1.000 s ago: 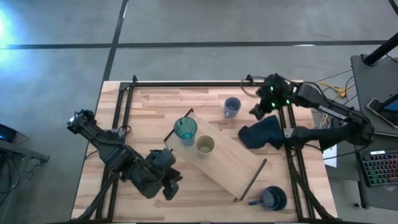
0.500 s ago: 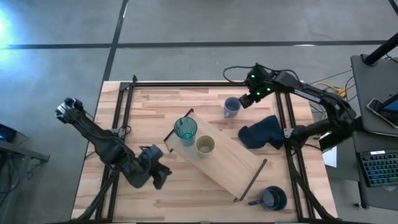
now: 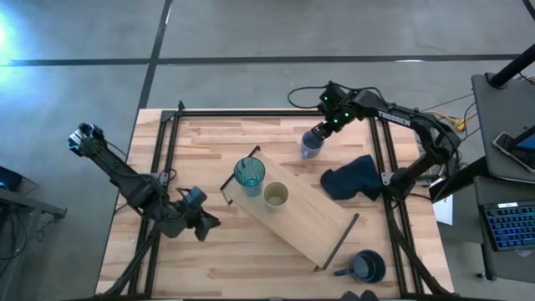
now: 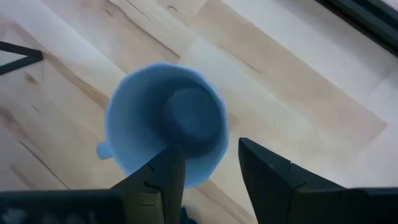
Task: Stack small to large cups/mugs on shelf
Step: Put the light purple mug on the shelf
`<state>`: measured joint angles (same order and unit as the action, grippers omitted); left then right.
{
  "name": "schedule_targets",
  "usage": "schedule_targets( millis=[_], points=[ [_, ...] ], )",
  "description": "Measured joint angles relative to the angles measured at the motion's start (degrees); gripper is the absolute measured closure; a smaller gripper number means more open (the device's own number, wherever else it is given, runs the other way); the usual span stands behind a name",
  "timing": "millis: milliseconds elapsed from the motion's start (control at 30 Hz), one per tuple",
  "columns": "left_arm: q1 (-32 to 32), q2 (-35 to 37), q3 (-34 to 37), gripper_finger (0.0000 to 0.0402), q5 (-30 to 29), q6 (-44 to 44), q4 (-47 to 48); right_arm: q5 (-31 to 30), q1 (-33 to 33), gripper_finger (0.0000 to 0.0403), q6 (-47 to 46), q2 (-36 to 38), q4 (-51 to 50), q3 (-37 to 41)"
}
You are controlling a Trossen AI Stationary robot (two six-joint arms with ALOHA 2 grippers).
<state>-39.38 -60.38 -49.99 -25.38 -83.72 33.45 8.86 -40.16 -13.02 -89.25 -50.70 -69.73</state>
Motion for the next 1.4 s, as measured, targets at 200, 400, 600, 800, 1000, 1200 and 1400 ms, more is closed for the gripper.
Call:
schedule_targets(
  millis=[200, 400, 600, 800, 1000, 1200, 1400],
  points=[
    [0.00, 1.01, 1.15, 0.0327, -0.37, 0.04, -0.41, -0.03, 0.00, 0.0252, 0.00, -1.29, -0.02, 0.33],
    [0.00, 0.43, 1.31, 0.0327, -0.54, 0.04, 0.00, -1.42, 0.13, 0.0253, 0.59, -3.32, 0.13, 0.65],
    [0.00, -0.24, 1.33, 0.0327, -0.62, 0.00, -0.53, -1.43, 0.55, 0.0265, 1.28, -5.28, 0.17, 0.74],
    [0.00, -0.32, 1.33, 0.0327, -1.15, 0.00, -1.23, -1.50, 1.16, 0.0286, 2.80, -5.84, 0.33, 0.76],
    [0.00, -0.32, 1.33, 0.0327, -1.51, 0.00, -1.48, -3.53, 1.53, 0.0334, 5.23, -5.84, 0.36, 0.76],
    [0.00, -0.32, 1.33, 0.0327, -1.52, 0.02, -1.51, -3.51, 1.85, 0.0383, 5.86, -5.84, 0.27, 0.76],
    [0.00, -0.32, 1.33, 0.0327, -1.52, 0.02, -1.53, -3.36, 1.79, 0.0388, 5.70, -5.82, 0.20, 0.76]
  ],
)
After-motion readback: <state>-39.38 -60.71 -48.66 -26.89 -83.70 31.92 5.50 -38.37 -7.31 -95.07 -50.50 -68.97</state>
